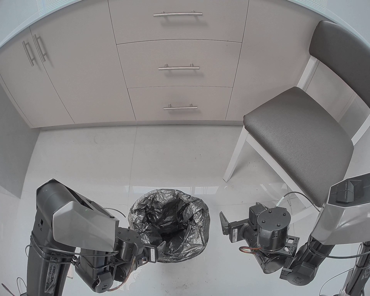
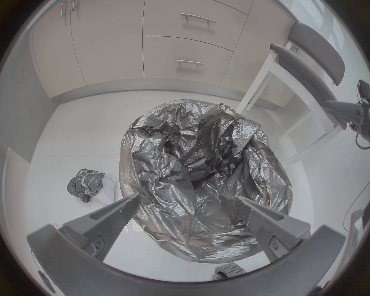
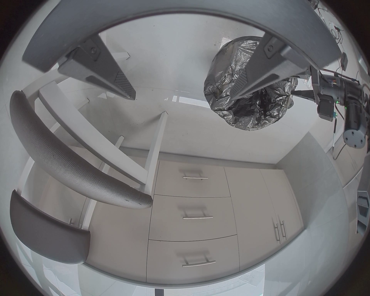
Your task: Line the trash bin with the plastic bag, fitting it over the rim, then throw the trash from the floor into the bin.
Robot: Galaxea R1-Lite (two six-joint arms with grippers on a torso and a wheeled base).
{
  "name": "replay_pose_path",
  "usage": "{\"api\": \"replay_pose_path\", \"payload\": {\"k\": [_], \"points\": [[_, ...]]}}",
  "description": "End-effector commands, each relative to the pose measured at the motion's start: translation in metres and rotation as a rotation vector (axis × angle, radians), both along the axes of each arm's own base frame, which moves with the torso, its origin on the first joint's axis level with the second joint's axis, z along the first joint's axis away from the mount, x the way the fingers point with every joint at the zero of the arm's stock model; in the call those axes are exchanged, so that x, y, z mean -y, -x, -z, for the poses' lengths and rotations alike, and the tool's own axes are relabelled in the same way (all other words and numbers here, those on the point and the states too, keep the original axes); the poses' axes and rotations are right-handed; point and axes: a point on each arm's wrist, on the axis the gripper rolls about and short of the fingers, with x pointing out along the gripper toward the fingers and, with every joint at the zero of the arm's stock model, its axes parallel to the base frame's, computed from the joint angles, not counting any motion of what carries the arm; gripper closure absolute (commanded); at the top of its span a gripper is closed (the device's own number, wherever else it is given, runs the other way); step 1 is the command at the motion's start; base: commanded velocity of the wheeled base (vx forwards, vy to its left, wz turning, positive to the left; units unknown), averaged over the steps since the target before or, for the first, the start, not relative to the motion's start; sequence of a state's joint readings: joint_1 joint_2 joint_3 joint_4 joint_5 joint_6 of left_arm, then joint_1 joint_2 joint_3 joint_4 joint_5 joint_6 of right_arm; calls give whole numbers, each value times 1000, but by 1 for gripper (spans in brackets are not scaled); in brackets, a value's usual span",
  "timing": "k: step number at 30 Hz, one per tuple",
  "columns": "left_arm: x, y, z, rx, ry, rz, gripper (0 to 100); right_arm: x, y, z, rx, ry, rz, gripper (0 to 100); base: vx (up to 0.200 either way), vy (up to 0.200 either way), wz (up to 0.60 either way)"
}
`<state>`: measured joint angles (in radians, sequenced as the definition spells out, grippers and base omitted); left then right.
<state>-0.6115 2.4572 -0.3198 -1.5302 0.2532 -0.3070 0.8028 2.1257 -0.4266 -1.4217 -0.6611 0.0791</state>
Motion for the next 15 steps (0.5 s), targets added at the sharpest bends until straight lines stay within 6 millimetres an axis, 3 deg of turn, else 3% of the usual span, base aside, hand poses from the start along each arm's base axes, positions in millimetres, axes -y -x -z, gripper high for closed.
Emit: {"api": "replay_pose_path", "payload": {"k": [1,8,15], "points": [[4,0,-8,24,18,14,0,0,-1,1,-3,0,3,0,0,0,0],[20,12,-12,31,34,76,0,1,0,1,-4,1,3,0,0,0,0],[29,6,-15,57,69,108,0,1,-1,2,-6,4,6,0,0,0,0]]}}
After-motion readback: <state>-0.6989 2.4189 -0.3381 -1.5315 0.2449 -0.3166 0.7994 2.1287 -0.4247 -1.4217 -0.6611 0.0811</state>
